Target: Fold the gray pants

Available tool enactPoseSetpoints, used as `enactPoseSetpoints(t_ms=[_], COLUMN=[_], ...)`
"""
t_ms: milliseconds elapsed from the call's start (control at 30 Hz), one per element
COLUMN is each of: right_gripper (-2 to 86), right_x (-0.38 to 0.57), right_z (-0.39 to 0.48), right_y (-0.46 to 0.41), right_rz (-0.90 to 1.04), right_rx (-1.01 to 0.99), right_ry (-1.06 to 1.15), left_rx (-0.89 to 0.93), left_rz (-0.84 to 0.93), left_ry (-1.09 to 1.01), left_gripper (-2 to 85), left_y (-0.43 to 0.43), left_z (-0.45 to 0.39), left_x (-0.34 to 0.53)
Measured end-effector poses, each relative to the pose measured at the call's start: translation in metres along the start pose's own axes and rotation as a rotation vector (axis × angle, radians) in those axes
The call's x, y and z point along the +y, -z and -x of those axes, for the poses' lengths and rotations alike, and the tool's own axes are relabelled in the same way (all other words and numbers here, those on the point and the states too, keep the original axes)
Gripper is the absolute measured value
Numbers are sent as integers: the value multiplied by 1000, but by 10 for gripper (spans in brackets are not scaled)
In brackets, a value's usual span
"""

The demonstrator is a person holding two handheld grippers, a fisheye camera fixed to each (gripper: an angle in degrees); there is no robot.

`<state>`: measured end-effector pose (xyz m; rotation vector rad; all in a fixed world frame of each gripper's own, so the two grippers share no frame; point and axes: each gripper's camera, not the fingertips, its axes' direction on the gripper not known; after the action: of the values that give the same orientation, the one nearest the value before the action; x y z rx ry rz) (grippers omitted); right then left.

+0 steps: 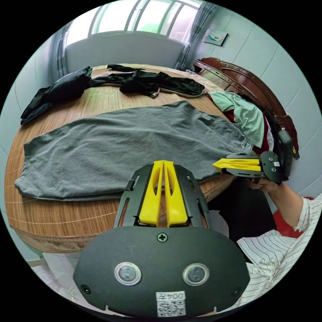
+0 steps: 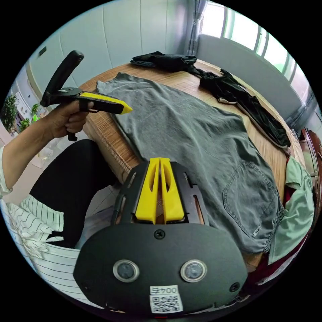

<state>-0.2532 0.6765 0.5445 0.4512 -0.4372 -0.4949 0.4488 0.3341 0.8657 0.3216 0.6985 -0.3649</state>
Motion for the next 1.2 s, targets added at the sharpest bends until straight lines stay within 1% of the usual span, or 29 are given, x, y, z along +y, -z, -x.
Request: enactPoseSetpoints(t_ms=[67,100,133,167,200,233,267,300,367,500,633,833,867,967,1000,1100,1200], right_gripper=[-7,-7,-7,-7,-7,-7,-7,-8,-8,-7,-7,-8,-8,-8,-8,-7,-5], right_x=[-2,-3,-4,-5,-5,-3,1,3,13,24,46,67,73,90,93,109,127], right_z=[-25,-31,-41,-50,-54,-58,-57,-54,-40,-32,-44,-97,-112,-150,-158,-188,-211], right_y=[9,9,8,3,0,-6,-10,-11,-10,-7,6,43,58,83,84,58,74], right_rz=[116,157,246,331,366,417,420,411,383,367,260,153,90,-26,-31,90,13], right_rx=[129,159,193,202,203,193,197,208,288,356,364,186,156,153,155,99,63], right_ry=[-80,-88,-90,-92,-93,-80,-56,-32,86,147,64,-107,-166,-302,-320,-343,-385], left_rx=[-33,-47,-53,-69,-93,-111,-136,-144,-133,-63,-72,-155,-171,-164,-160,-158,-148], left_rz=[43,67,76,102,148,144,128,118,96,55,45,52,48,53,63,79,117], left_ry=[-18,-28,-33,-54,-83,-97,-119,-128,-119,-54,-69,-163,-183,-202,-209,-218,-168], left_gripper=[3,3,3,4,4,4,5,5,6,5,4,5,6,6,6,4,3], left_y=[-11,-17,-20,-25,-33,-33,-31,-29,-25,-17,-10,0,2,6,7,11,20], left_z=[-10,-17,-20,-27,-34,-38,-44,-48,-48,-42,-50,-75,-79,-83,-84,-90,-87], left_x=[-8,-13,-15,-18,-20,-20,-18,-18,-15,-12,-13,-20,-21,-25,-28,-34,-45])
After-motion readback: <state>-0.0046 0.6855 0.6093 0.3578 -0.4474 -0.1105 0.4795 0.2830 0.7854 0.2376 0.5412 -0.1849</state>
